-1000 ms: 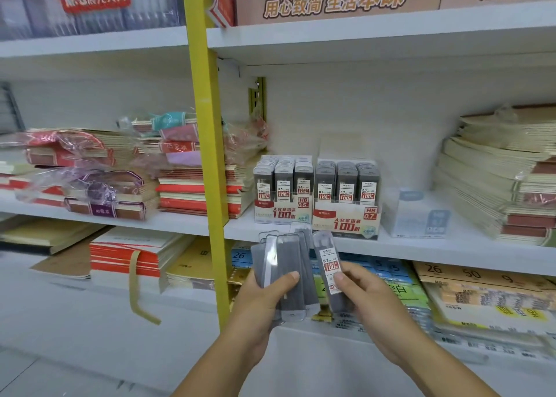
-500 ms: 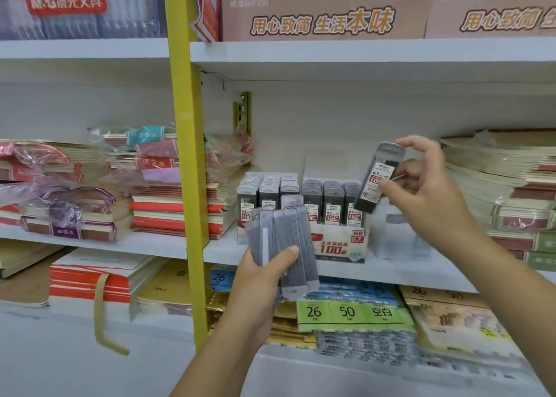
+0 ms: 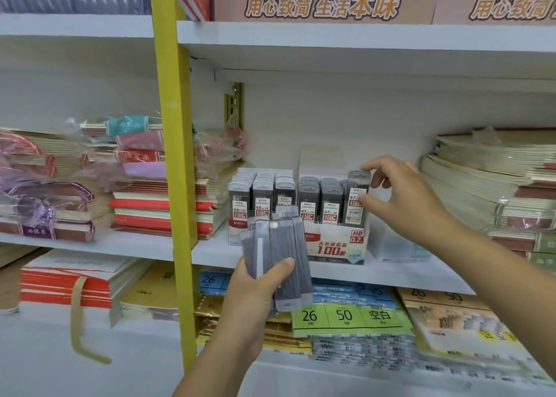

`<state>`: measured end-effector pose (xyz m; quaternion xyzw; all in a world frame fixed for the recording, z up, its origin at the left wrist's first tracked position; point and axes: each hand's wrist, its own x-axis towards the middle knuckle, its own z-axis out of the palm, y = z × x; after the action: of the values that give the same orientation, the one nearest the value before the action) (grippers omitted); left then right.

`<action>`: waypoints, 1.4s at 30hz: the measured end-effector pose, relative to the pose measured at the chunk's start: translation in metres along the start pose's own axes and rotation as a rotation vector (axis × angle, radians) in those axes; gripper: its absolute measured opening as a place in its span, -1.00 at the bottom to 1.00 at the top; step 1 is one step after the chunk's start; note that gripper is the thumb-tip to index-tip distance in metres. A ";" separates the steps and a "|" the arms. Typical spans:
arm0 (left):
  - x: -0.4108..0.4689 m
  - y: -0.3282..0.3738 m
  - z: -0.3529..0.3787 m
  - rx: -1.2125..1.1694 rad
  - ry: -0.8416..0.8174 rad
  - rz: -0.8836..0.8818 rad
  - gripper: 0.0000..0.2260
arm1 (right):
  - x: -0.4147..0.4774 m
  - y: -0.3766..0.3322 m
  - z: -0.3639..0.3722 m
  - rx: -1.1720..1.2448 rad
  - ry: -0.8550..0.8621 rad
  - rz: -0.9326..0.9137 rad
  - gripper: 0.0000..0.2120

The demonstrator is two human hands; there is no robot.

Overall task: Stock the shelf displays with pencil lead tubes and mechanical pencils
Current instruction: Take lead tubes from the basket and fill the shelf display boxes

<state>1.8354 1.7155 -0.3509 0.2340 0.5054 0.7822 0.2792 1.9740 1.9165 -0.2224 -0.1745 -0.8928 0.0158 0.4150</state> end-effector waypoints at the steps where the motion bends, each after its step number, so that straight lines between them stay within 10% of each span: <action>1: 0.001 0.001 0.000 -0.006 -0.002 0.001 -0.66 | 0.000 0.001 0.002 -0.055 0.018 0.004 -0.71; 8: -0.001 0.001 0.001 -0.016 -0.040 -0.022 -0.64 | -0.019 -0.016 0.006 -0.211 0.108 0.048 -0.73; 20: -0.017 -0.003 0.004 -0.021 -0.134 -0.104 -0.46 | -0.093 -0.081 0.049 0.975 -0.254 0.431 -0.44; 26: -0.018 0.002 -0.013 -0.045 -0.096 -0.084 -0.47 | -0.093 -0.083 0.065 0.957 -0.226 0.558 -0.80; 42: -0.023 0.020 -0.023 -0.002 -0.044 0.046 -0.46 | -0.107 -0.078 0.042 0.803 -0.615 0.361 -0.68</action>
<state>1.8333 1.6784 -0.3427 0.2625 0.4929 0.7835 0.2726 1.9832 1.8134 -0.3147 -0.1402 -0.8526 0.4775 0.1593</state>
